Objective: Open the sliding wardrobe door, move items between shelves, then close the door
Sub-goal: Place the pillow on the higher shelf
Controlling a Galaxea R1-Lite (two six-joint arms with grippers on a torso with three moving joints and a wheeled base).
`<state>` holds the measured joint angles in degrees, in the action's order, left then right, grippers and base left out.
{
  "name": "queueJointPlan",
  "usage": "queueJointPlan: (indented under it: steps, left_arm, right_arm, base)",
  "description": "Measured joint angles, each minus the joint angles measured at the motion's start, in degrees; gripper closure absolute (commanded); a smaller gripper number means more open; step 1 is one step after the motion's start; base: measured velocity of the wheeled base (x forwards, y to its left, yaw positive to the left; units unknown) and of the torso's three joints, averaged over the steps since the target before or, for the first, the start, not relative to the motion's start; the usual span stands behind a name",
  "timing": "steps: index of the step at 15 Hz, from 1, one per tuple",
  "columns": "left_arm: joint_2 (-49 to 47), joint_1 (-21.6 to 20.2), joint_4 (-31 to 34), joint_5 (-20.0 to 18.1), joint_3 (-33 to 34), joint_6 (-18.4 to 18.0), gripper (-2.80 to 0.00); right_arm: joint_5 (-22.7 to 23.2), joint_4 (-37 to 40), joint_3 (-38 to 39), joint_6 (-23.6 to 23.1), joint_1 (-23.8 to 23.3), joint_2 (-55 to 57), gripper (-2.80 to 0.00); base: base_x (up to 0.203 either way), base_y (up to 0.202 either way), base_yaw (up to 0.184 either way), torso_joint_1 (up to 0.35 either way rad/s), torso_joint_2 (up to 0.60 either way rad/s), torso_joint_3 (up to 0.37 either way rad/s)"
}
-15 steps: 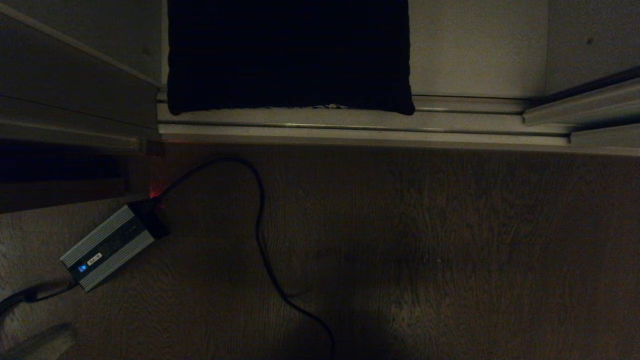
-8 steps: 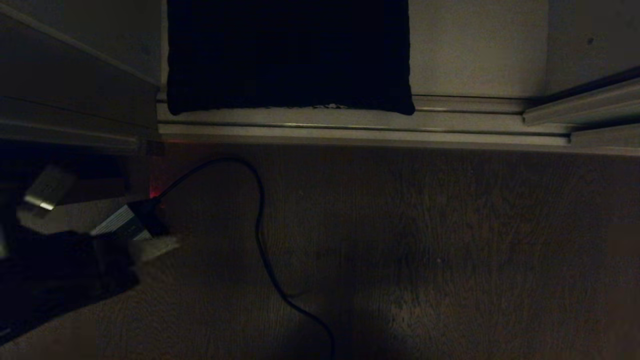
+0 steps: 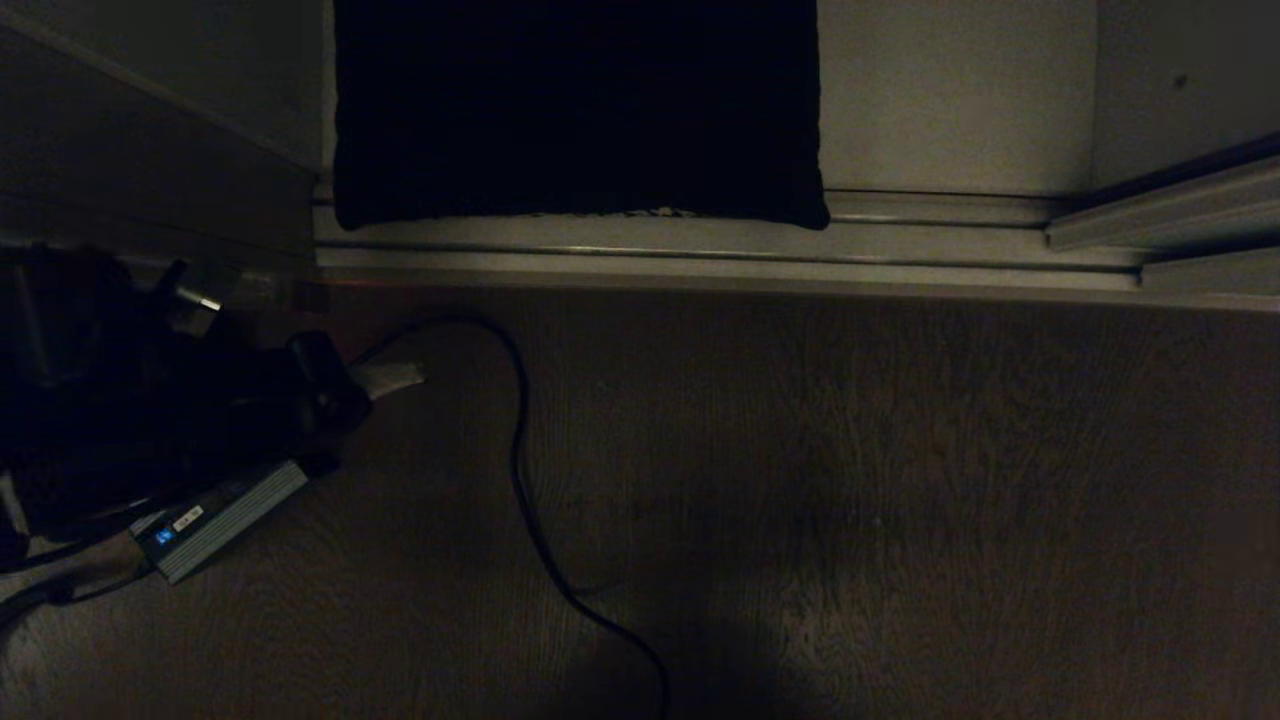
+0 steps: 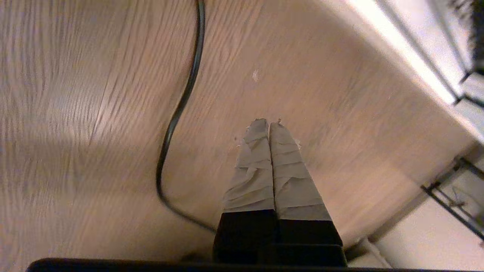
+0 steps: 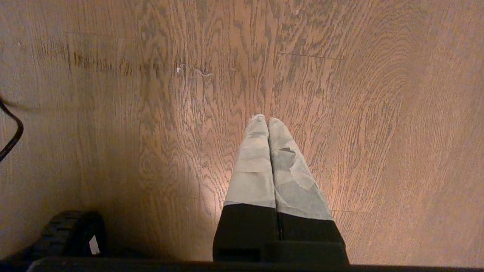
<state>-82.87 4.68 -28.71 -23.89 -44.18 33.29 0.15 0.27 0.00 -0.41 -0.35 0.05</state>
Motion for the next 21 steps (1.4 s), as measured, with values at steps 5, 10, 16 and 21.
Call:
queueJointPlan:
  steps: [5,10,16,21]
  left_arm:
    - [-1.14,-0.02,-5.00,2.04,-0.75,0.27,0.00]
    - [-1.85,0.02,-6.71,2.90,-4.83,3.83,0.00]
    - [-4.32,0.02,-13.07,4.75,-7.81,2.14,0.00]
    - [-6.80,0.06,-15.53,7.19,-10.76,1.88,0.00]
  right_arm:
    - [0.01,0.00,0.00,0.00,0.00,0.00,0.00]
    - [0.01,0.00,0.00,-0.02,0.00,-0.02,0.00]
    - [0.01,-0.01,0.00,-0.01,0.00,-0.02,0.00]
    - [0.01,-0.02,0.00,0.00,0.00,-0.02,0.00]
  base:
    - [0.000,0.000,0.000,0.000,0.00,0.000]
    - [0.000,0.000,0.000,0.000,0.00,0.000]
    - [0.000,0.000,0.000,0.000,0.00,0.000]
    - [0.000,0.000,0.000,0.000,0.00,0.000]
